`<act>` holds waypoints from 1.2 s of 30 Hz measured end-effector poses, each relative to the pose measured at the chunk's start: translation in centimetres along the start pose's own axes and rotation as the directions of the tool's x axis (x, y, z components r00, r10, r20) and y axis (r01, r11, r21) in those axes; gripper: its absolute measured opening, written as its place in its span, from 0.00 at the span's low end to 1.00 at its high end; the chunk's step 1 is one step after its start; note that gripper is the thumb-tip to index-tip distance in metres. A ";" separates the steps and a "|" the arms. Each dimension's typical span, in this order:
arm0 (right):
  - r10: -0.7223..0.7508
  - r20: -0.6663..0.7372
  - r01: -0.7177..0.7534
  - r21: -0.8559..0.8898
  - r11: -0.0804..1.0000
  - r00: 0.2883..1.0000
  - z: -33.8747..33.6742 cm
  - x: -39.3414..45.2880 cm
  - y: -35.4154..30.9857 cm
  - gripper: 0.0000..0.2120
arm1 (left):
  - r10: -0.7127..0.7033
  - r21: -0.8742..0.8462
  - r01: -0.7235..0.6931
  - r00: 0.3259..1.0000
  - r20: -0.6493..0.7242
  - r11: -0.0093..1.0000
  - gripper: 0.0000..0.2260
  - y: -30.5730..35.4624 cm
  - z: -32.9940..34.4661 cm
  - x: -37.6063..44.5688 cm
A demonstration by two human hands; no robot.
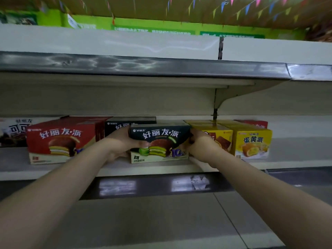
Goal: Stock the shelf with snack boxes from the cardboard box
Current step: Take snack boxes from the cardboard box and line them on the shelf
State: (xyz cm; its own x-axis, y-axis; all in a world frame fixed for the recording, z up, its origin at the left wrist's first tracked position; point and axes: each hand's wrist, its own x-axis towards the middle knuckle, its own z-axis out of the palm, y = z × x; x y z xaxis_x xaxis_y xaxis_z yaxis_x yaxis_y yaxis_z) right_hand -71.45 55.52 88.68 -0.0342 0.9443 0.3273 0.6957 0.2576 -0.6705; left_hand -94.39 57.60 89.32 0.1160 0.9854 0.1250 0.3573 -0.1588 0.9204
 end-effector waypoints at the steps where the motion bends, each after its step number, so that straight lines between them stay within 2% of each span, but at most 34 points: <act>1: -0.002 0.017 0.001 0.031 1.000 1.000 0.1 0.1 0.0 0.23 | -0.010 0.027 0.010 1.000 0.016 1.000 0.19 0.1 -0.2 0.0; 8: 0.043 0.106 -0.058 0.145 0.988 0.993 0.6 3.2 0.2 0.31 | -0.003 -0.047 0.002 1.000 -0.012 0.999 0.22 0.3 -0.1 -0.6; 13: 0.094 0.191 -0.165 0.403 0.900 0.977 1.5 3.3 0.4 0.34 | -0.010 -0.058 0.009 1.000 -0.012 0.998 0.27 0.1 -0.3 -1.1; 18: 0.090 0.257 -0.201 0.450 0.870 0.962 2.0 3.0 0.1 0.30 | -0.021 -0.129 0.027 0.999 0.047 0.991 0.33 -0.2 -1.3 -2.0; 24: 0.051 0.261 -0.173 0.469 0.866 0.964 2.4 2.4 -0.1 0.30 | -0.018 -0.159 0.027 0.998 0.061 0.987 0.28 -0.6 -2.3 -2.6; 28: 0.042 0.280 -0.171 0.457 0.873 0.959 3.2 3.3 -0.5 0.29 | -0.052 -0.166 0.051 0.999 -0.006 0.985 0.25 -1.0 -2.5 -2.8; 33: 0.029 0.322 -0.194 0.494 0.847 0.946 3.5 3.9 -1.9 0.22 | 0.007 -0.119 -0.039 0.967 -0.253 0.992 0.30 -1.0 -2.8 -3.8; 36: 0.037 0.344 -0.207 0.472 0.857 0.938 3.8 3.5 -2.9 0.19 | -0.005 -0.069 -0.015 0.959 -0.284 0.997 0.28 -1.0 -2.6 -4.7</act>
State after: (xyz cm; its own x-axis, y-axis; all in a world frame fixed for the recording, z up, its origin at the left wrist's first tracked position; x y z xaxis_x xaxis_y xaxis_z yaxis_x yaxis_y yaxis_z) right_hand -76.34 58.87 89.23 -0.2531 0.9660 0.0527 0.2644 0.1215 -0.9567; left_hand -97.68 53.33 88.75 -0.1542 0.9631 0.2204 0.2906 -0.1690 0.9418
